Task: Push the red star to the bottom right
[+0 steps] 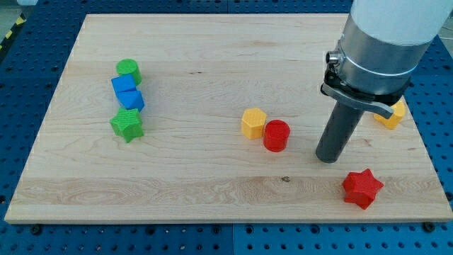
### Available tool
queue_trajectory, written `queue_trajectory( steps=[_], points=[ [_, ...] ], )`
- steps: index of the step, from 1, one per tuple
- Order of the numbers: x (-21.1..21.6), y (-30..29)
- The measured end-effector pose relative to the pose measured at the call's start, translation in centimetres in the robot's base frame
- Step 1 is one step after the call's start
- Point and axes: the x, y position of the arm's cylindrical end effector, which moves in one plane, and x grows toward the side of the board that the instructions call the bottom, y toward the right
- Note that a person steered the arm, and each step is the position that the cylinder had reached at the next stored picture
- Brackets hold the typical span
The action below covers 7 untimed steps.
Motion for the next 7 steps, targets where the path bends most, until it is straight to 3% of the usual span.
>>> queue_trajectory(
  steps=[2, 3, 7],
  points=[
    [-0.2, 0.0],
    [2.4, 0.0],
    [4.8, -0.1]
  ],
)
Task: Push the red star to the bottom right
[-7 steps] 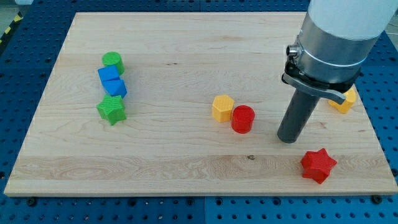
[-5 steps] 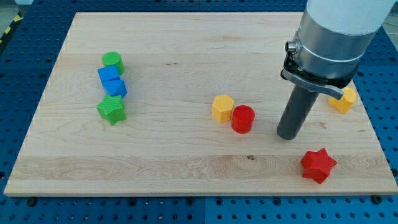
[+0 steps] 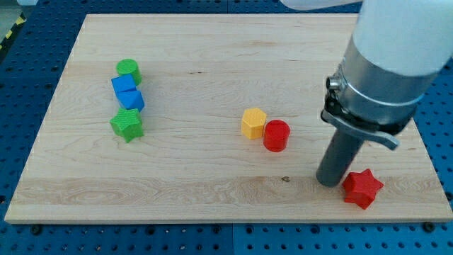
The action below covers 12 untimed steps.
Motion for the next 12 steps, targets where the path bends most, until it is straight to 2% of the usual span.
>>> queue_trajectory(
  steps=[1, 12],
  points=[
    [2.5, 0.6],
    [1.5, 6.3]
  ],
)
